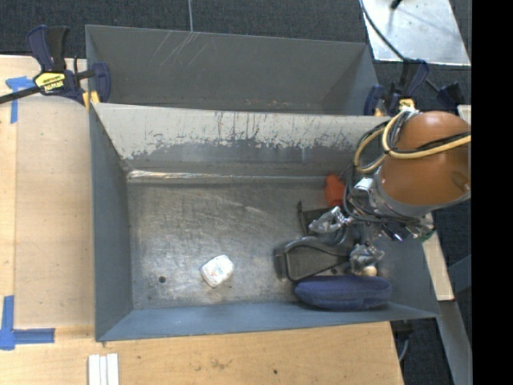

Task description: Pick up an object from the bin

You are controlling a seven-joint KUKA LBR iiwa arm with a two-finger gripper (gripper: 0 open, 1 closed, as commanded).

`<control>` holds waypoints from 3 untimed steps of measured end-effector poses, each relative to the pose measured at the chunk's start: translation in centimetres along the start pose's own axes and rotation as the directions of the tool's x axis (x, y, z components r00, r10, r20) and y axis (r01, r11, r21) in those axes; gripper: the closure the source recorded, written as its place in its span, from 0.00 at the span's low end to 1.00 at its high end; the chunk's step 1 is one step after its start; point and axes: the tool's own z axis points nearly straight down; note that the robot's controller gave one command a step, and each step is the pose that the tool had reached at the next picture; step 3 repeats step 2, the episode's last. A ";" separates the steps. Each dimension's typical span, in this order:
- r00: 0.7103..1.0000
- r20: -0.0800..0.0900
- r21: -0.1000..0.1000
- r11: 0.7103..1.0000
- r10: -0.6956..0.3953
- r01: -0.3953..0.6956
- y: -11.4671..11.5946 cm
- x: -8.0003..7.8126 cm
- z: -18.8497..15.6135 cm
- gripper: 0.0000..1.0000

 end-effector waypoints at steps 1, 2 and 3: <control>1.000 -0.008 -0.001 1.000 0.001 -0.001 -0.1 0.3 -0.1 1.00; 0.994 0.001 0.025 0.994 -0.106 0.106 2.8 0.1 -13.9 1.00; 0.994 0.001 0.025 0.994 -0.106 0.106 2.8 0.1 -13.9 1.00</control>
Offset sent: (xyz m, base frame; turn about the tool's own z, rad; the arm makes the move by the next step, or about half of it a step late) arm 0.0000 0.0000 0.0000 0.0000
